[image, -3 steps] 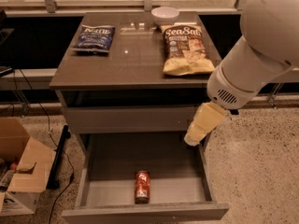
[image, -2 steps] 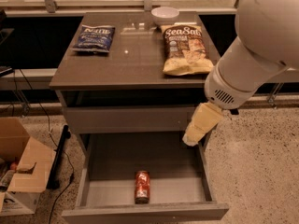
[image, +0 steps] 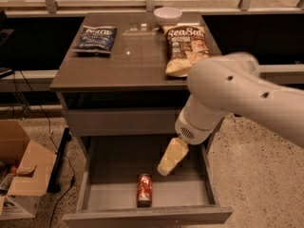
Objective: Pick coke can from middle drawer and place on counter
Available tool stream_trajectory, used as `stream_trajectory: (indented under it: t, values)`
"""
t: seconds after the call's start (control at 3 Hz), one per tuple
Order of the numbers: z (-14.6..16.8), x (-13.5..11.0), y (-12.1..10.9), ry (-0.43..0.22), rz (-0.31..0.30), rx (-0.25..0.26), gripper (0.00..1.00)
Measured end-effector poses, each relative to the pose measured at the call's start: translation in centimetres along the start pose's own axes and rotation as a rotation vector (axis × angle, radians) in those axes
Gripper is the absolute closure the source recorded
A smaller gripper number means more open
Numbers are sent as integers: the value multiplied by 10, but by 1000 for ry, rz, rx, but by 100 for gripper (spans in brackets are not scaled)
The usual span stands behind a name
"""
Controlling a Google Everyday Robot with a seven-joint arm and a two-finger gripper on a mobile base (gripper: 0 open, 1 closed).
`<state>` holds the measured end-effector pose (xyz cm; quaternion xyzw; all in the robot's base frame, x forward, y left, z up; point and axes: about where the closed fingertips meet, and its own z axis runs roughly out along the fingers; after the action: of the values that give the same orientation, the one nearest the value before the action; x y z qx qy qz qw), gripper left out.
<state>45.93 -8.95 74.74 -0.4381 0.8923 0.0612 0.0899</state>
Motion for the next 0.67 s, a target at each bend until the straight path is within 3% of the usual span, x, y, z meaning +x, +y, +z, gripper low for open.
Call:
stream_trajectory:
  t: [0.33, 0.67]
  values:
    - [57, 0, 12, 21, 75, -57, 0]
    - [120, 2, 23, 24, 193, -124, 0]
